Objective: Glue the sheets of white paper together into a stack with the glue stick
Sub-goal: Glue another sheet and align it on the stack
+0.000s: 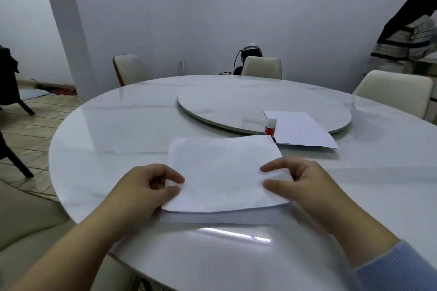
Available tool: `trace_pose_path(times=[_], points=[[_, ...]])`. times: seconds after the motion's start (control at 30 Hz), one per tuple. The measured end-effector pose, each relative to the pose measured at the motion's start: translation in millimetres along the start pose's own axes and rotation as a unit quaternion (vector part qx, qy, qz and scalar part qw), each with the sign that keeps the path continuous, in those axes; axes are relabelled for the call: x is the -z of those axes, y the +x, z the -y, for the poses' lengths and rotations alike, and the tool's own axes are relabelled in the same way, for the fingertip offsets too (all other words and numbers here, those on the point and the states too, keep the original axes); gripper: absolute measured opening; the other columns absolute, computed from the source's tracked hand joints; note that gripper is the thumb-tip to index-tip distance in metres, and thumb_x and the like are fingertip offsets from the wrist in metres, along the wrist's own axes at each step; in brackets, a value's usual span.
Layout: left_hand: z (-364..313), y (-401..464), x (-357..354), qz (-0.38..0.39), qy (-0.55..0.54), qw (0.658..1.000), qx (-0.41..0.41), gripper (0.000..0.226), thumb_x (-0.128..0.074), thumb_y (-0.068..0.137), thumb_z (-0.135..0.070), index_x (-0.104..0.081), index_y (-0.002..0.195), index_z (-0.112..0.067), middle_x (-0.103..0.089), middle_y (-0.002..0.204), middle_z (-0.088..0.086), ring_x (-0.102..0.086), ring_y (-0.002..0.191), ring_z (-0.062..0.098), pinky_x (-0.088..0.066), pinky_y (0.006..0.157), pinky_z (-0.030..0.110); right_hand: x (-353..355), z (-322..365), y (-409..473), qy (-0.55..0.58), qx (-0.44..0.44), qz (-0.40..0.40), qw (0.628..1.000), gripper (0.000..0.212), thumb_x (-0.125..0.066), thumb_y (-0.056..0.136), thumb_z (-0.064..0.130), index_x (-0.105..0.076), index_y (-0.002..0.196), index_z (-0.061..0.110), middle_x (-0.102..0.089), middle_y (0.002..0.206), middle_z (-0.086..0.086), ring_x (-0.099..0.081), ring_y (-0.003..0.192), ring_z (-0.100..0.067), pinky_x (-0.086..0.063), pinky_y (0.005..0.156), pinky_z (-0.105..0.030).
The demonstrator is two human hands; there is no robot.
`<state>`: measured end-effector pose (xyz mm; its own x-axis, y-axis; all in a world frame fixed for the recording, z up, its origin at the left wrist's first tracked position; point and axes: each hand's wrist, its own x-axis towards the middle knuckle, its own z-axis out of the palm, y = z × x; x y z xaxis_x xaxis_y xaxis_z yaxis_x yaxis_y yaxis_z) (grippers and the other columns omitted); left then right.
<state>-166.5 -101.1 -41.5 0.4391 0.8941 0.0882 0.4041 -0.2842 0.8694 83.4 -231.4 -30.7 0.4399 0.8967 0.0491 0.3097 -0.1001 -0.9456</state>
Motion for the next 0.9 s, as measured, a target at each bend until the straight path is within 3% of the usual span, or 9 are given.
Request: trace_pose_path(times=[0.1,0.4,0.53,0.8,0.9], points=[[7.2,3.1,5.2,-0.009,0.065,0.998,-0.022,0.023,-0.071,0.078,-0.018,-0.07,0.07,-0.04,-0.049,0.049,-0.008,-0.045,0.039,0.004,-0.034,0.041,0.012,-4.4,-5.9,1.2,0.004,-0.033,0.01,0.999,0.024,-0.079,0.073,0.008,-0.076,0.082,0.03,-0.078,0.087,0.0,-0.074,0.077,-0.019,-0.057,0.071,-0.031],[11.7,4.2,5.7,-0.003,0.128,0.99,-0.059,0.018,-0.072,0.077,-0.018,-0.069,0.07,-0.035,-0.052,0.05,-0.017,-0.05,0.049,0.0,-0.039,0.052,0.007,-6.3,-7.5,1.8,-0.053,-0.039,0.013,0.998,0.024,-0.077,0.07,0.01,-0.074,0.081,0.031,-0.077,0.082,-0.003,-0.074,0.075,-0.025,-0.06,0.077,-0.041],[10.4,3.2,5.2,-0.002,0.122,0.991,-0.057,0.016,-0.074,0.075,-0.019,-0.069,0.069,-0.034,-0.053,0.049,-0.014,-0.05,0.049,-0.001,-0.039,0.052,0.006,-6.7,-7.0,1.4,-0.054,-0.044,0.014,0.997,0.027,-0.073,0.066,0.011,-0.073,0.082,0.031,-0.073,0.092,-0.019,-0.066,0.072,-0.035,-0.053,0.067,-0.043],[8.2,-1.4,6.3,0.01,0.129,0.99,-0.056,0.017,-0.075,0.072,-0.017,-0.07,0.068,-0.034,-0.056,0.052,-0.019,-0.052,0.053,-0.002,-0.039,0.055,0.005,-6.3,-9.0,1.7,-0.075,-0.042,0.021,0.996,0.027,-0.074,0.068,0.01,-0.073,0.081,0.034,-0.076,0.084,-0.002,-0.071,0.077,-0.031,-0.056,0.063,-0.033],[9.0,-1.1,5.7,0.006,0.138,0.988,-0.061,0.019,-0.076,0.072,-0.018,-0.069,0.067,-0.035,-0.056,0.052,-0.013,-0.052,0.053,-0.003,-0.039,0.055,0.004,-6.9,-8.8,1.5,-0.089,-0.043,0.016,0.995,0.025,-0.074,0.067,0.009,-0.074,0.08,0.03,-0.076,0.084,-0.002,-0.071,0.078,-0.029,-0.058,0.07,-0.035]])
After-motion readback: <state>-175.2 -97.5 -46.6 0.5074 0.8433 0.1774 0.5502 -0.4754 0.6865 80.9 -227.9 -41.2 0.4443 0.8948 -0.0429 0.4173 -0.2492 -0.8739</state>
